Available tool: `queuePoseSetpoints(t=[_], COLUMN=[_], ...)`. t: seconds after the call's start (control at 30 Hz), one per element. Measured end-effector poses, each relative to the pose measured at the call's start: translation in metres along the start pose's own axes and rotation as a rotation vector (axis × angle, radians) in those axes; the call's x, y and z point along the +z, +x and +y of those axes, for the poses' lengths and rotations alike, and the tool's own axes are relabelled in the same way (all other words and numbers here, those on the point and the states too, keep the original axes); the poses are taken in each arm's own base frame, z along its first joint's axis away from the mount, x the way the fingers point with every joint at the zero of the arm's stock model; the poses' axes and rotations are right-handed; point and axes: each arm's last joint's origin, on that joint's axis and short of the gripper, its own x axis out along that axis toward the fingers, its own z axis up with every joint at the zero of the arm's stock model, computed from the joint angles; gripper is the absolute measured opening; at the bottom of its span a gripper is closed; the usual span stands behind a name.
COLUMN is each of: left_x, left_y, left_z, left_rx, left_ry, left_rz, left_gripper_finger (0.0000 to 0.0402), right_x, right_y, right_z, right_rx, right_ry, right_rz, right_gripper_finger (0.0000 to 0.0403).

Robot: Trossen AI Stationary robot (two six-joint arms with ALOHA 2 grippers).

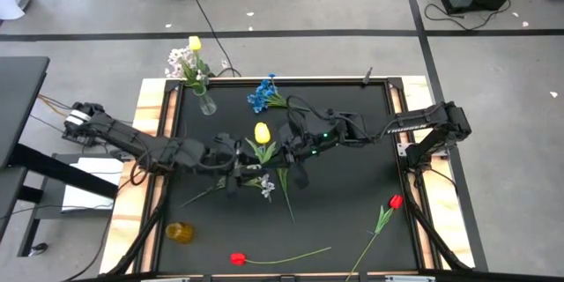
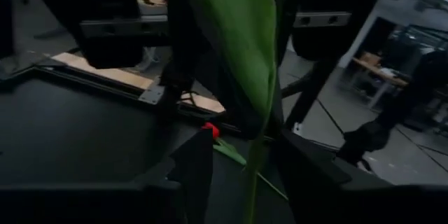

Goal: Sort flowers into vase by color
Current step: Put the yellow flower into the transparent vase

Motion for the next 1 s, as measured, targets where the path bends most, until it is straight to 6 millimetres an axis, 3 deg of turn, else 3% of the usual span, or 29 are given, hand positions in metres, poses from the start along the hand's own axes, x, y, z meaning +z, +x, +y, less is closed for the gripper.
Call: queuePoseSetpoints(t=[0.47, 0.73, 0.87, 1.0], left_x=[0.005, 0.008, 0.013, 0.018], left_y=[0.004, 0.002, -0.002, -0.009], left_z=[0.009, 0.010, 0.010, 0.011], left_rx=[-0.077, -0.054, -0.046, -0.029], left_ry=[0.104, 0.190, 0.207, 0.224], left_rz=[0.011, -0.013, -0.037, -0.053], left_gripper_finger=[0.0011, 0.0006, 0.0006, 0.0005], right_x=[0.005, 0.010, 0.021, 0.030], right_y=[-0.003, -0.010, -0.031, -0.060], right_z=[-0.008, -0.017, -0.010, 0.000], right_rx=[0.027, 0.025, -0.022, -0.118], right_ry=[-0.007, 0.093, 0.060, 0.000], right_rz=[-0.020, -0.020, -0.062, -0.081], right_gripper_finger=[0.0013, 0.0129, 0.0183, 0.0205])
